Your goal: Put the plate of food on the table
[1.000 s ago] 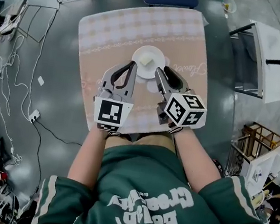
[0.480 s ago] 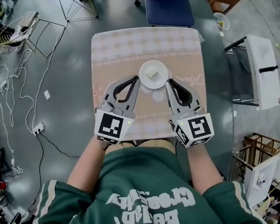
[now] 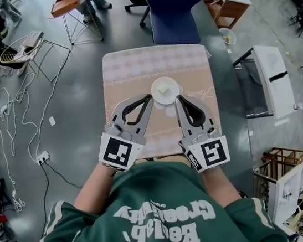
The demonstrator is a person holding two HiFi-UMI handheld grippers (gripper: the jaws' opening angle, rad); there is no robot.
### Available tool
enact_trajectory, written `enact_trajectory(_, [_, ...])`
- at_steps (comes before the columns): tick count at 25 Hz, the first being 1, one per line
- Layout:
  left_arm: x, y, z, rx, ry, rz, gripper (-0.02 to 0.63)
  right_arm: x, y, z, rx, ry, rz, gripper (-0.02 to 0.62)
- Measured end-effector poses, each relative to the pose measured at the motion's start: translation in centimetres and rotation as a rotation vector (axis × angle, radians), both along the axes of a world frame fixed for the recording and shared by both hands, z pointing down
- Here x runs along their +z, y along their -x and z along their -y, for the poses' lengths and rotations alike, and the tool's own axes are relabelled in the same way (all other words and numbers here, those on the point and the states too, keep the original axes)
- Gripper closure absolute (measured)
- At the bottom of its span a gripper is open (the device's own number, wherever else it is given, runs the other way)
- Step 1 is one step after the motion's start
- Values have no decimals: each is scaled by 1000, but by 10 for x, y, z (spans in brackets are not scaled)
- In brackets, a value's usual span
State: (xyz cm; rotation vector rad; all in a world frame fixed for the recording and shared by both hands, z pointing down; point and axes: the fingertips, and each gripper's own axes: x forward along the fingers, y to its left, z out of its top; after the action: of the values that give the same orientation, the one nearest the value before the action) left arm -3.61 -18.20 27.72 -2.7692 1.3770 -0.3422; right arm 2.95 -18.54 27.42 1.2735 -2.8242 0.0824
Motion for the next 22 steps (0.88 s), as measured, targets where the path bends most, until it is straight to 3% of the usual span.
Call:
enact_trajectory(12, [-54, 10, -36, 23, -88, -39, 597, -60, 11, -37, 15, -89, 36, 580])
enact_trajectory(22, [-71, 15, -46, 28, -138, -47, 597, -71, 13, -51, 20, -108, 27, 580])
